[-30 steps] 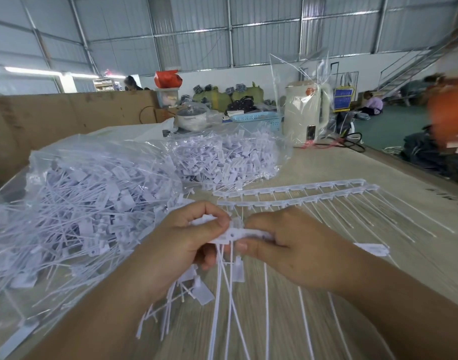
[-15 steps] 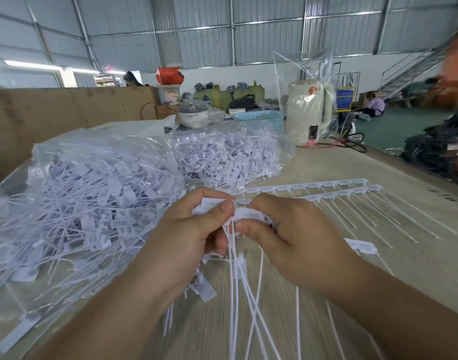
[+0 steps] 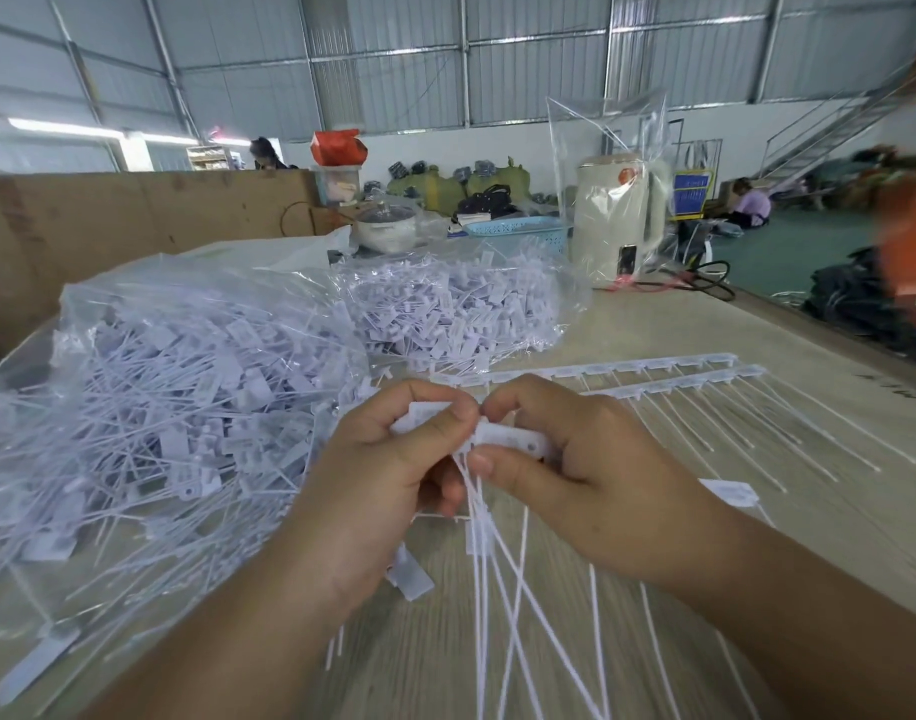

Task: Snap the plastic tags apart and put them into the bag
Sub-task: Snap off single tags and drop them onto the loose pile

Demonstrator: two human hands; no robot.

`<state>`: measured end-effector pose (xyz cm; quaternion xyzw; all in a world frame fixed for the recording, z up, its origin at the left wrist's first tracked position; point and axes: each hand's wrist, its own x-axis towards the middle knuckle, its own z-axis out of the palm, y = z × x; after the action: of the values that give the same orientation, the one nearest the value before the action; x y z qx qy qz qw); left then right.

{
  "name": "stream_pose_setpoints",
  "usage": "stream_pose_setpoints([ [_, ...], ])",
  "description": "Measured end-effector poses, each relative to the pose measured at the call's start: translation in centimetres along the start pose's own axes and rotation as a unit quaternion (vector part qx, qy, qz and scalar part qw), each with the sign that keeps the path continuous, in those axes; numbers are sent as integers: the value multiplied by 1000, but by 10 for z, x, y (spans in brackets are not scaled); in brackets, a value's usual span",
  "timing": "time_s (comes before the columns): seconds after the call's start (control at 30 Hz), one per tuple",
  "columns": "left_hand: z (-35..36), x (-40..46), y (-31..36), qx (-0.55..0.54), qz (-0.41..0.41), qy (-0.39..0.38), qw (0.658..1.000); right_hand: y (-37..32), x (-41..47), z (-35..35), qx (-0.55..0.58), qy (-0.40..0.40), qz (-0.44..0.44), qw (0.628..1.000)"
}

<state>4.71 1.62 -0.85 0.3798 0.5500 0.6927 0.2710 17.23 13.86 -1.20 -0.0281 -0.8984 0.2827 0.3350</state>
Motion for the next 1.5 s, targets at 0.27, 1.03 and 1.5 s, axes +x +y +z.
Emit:
stream_pose_setpoints([
  [0.27,-4,0,-2,50,-5,-53,997,0,-2,2,-7,-70,7,998],
  [1.03,-14,4,6,45,19,-29,998,-7,4,-10,-98,-37,5,994],
  [1.5,-1,-1,8,-53,6,45,998,-11,1,2,-132,53,-29,989],
])
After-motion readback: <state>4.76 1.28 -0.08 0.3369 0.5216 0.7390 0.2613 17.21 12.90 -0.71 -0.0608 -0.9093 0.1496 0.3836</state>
